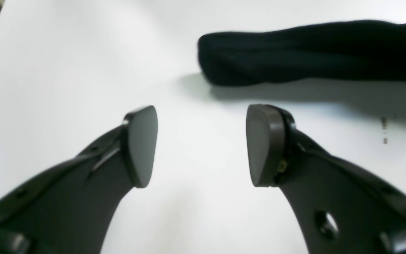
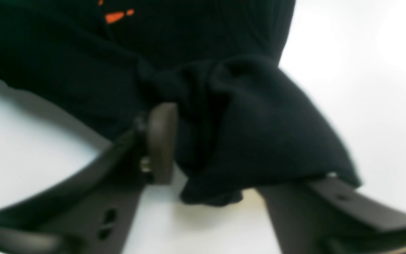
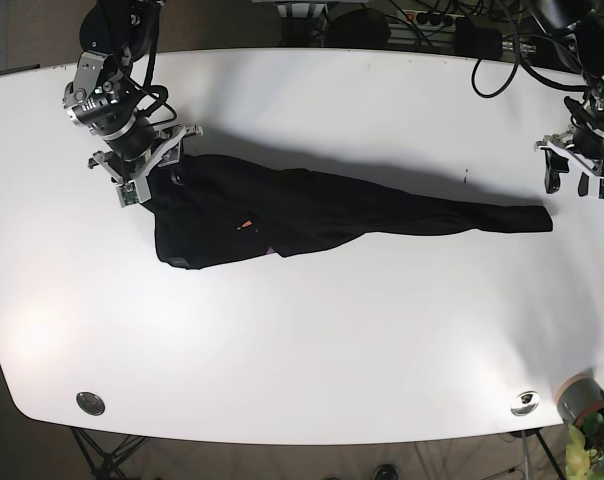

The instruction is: Fold the T-shirt properly

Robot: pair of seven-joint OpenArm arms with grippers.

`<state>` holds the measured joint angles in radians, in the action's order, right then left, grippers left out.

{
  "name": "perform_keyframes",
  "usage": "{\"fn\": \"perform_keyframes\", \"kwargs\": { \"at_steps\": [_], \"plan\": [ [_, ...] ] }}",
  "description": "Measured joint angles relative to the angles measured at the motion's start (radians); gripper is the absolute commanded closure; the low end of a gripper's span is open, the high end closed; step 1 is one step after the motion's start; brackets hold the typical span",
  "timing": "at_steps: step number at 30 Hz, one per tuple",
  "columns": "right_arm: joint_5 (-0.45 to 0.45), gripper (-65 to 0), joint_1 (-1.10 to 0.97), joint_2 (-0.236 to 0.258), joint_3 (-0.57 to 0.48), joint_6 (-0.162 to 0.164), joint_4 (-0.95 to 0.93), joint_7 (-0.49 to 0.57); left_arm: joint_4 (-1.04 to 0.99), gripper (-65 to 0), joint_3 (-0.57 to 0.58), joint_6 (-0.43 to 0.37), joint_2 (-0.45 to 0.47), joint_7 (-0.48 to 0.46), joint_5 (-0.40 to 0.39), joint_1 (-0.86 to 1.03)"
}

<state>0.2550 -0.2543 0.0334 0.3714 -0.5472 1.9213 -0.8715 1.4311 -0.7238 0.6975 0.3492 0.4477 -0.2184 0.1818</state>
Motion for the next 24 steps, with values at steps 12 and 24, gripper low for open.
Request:
{"fn": "perform_keyframes", "kwargs": {
  "at_steps": [12,24],
  "plan": [
    [0.002,-31.7,0.012,0.0,-0.005,0.0,0.001,0.007,0.263,-37.2,0.229,0.001,-0.115,0.002,0.007,-0.031],
    [0.005,-31.7,0.03,0.0,-0.01,0.0,0.001,0.008,0.351,-37.2,0.414,0.006,-0.127,0.006,0.008,-0.027]
  ]
}}
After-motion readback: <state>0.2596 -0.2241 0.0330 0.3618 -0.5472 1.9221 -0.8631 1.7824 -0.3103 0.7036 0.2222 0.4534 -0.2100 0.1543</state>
